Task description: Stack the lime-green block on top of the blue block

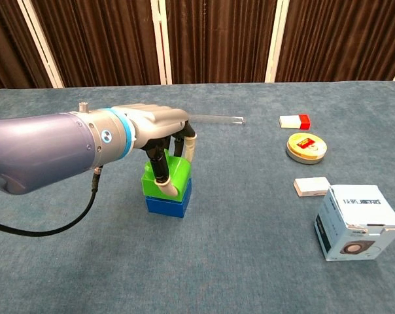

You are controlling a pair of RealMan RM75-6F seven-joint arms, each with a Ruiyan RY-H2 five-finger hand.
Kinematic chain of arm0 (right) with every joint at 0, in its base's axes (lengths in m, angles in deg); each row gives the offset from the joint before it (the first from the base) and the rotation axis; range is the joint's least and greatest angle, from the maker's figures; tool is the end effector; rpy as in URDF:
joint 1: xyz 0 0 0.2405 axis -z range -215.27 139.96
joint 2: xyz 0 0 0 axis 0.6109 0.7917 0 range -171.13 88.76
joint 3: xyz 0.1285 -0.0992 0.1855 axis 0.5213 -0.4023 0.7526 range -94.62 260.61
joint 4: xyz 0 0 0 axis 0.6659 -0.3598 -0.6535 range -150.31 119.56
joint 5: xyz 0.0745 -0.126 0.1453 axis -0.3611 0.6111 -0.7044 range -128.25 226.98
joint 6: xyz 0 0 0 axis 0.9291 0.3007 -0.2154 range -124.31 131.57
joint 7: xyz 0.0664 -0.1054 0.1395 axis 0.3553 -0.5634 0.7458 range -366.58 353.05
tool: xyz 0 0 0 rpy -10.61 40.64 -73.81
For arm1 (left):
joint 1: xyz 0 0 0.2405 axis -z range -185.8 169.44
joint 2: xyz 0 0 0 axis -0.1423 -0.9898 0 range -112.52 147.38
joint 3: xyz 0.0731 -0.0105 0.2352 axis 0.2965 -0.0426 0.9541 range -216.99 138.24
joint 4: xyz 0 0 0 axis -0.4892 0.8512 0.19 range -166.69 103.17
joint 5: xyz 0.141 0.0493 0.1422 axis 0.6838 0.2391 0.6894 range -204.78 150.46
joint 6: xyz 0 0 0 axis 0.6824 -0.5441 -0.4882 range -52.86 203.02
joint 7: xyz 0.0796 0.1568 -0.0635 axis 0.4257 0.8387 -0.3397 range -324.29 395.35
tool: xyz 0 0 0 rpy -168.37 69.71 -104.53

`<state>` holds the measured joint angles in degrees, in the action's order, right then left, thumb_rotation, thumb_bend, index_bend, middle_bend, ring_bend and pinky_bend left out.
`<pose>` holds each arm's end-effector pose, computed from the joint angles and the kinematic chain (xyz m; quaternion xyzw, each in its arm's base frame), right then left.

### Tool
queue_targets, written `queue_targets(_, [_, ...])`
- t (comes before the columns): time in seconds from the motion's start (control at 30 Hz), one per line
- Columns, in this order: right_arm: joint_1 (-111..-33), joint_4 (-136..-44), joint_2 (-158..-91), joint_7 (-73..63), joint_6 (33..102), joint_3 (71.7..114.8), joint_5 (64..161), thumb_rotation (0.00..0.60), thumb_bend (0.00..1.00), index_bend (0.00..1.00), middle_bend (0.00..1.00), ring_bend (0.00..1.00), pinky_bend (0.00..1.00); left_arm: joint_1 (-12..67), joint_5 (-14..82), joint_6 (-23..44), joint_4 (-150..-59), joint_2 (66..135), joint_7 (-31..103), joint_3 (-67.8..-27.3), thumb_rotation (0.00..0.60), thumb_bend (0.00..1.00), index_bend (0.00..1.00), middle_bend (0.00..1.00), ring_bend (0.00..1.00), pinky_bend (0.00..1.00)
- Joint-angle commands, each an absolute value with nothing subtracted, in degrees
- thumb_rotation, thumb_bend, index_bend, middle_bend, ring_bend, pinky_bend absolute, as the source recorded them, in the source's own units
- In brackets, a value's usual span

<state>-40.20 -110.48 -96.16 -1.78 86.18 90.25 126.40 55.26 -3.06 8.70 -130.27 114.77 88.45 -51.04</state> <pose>-0.3290 -0.2236 0.2231 0.5306 -0.4108 0.3648 0.6454 -0.0276 0.3447 -0.0840 -0.7919 -0.3702 -0.2590 0.4108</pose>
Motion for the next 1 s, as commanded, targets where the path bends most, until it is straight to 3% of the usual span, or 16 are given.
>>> queue_targets(0.03, [-40.2, -110.5, -96.1, -1.7, 86.2, 90.3, 126.4, 0.600, 0.00, 0.02, 0.00, 0.00, 0.00, 55.3, -2.9, 8.6, -129.5, 115.3, 88.6, -50.6, 0.600, 0.03, 0.50, 0.51, 0.42, 0.38])
queue_targets(0.4, [-40.2, -110.4, -96.1, -1.6, 86.1, 90.3, 126.4, 0.600, 0.00, 0.02, 0.00, 0.00, 0.00, 55.3, -2.7, 9.1, -128.0, 116.5, 88.2, -50.3, 0.600, 0.03, 0.47, 0.47, 0.40, 0.37])
queue_targets(0.47, [-40.2, -110.4, -96.1, -1.6, 86.1, 90.3, 126.4, 0.600, 0.00, 0.02, 0.00, 0.00, 0.00, 55.3, -2.9, 9.3, -128.2, 116.4, 88.3, -50.1, 0.600, 0.03, 0.37, 0.35, 0.31, 0.30])
queue_targets(0.57, [-40.2, -110.5, -96.1, -1.7, 86.2, 90.2, 126.5, 0.600, 0.00, 0.02, 0.00, 0.00, 0.00, 55.4, -3.3, 9.8, -128.8, 115.7, 88.9, -49.7, 0.600, 0.02, 0.10, 0.08, 0.08, 0.14])
queue_targets(0.63, [-40.2, -110.5, -96.1, -1.7, 86.2, 90.2, 126.5, 0.600, 0.00, 0.02, 0.00, 0.00, 0.00, 55.2, -3.0, 10.3, -129.4, 115.1, 88.4, -49.7, 0.600, 0.01, 0.01, 0.00, 0.01, 0.05])
queue_targets(0.73, [-40.2, -110.5, -96.1, -1.8, 86.3, 90.2, 126.6, 0.600, 0.00, 0.02, 0.00, 0.00, 0.00, 54.5, -0.9, 10.5, -130.4, 114.0, 86.6, -49.8, 0.600, 0.00, 0.00, 0.00, 0.00, 0.00])
queue_targets(1.0, [-40.2, -110.6, -96.2, -1.8, 86.2, 90.0, 127.1, 0.600, 0.00, 0.02, 0.00, 0.00, 0.00, 50.7, 7.0, 7.7, -135.3, 108.4, 81.3, -49.2, 0.600, 0.00, 0.00, 0.00, 0.00, 0.00])
